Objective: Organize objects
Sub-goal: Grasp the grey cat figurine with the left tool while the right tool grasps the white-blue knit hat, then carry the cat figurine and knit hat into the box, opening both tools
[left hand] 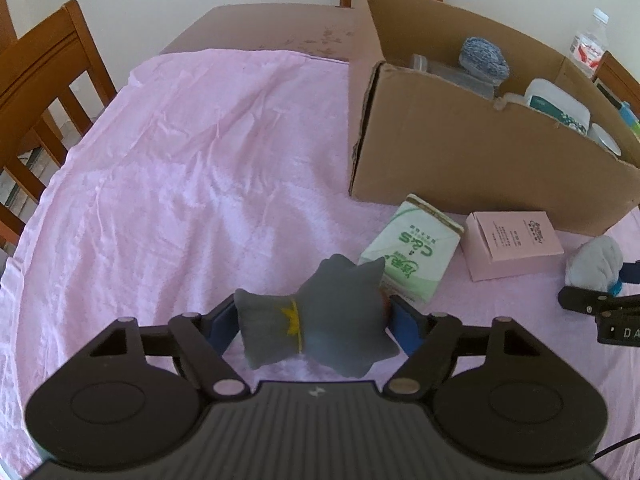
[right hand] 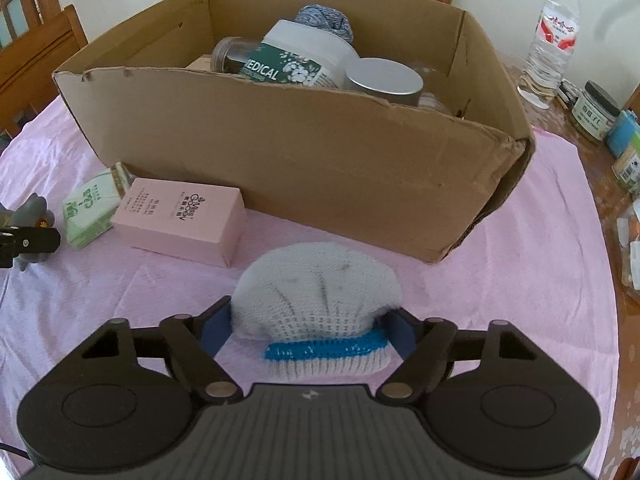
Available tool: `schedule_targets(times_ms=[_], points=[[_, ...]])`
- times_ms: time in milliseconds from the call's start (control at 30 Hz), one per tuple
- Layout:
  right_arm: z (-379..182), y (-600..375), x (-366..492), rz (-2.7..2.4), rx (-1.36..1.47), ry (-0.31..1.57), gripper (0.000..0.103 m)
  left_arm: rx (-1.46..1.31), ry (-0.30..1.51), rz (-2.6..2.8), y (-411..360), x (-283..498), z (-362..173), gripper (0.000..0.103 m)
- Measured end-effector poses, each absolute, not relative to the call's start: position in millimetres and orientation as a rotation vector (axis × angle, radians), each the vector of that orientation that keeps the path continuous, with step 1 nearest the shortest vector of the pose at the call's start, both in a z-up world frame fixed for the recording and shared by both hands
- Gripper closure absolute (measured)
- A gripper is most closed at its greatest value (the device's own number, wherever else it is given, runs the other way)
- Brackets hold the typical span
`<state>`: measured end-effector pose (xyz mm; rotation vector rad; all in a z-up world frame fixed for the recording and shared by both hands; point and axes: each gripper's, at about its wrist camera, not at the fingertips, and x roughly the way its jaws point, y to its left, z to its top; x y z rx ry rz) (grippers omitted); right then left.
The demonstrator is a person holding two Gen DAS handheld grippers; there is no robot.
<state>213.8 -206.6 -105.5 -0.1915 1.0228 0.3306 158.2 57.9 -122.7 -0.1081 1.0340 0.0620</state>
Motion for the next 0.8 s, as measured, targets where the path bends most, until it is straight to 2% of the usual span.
schedule_targets(times_ms=[333, 700, 800], points=[[-97.1, -210.5, 220.2, 0.344, -0.186, 1.038, 0.025, -0.059, 1.057, -0.015, 59.2, 157.5, -115.7, 0.028], [-62.6, -214.4, 212.7, 0.346, -0.193, 1.022, 0.025, 0.066, 1.043, -0.183, 60.4, 159.2, -78.0, 0.03], [-57.3, -214.0, 211.9, 0.329, -0.21, 1.008, 0.025, 0.092, 1.041, -0.217, 59.1, 161.4, -74.7, 0.039]])
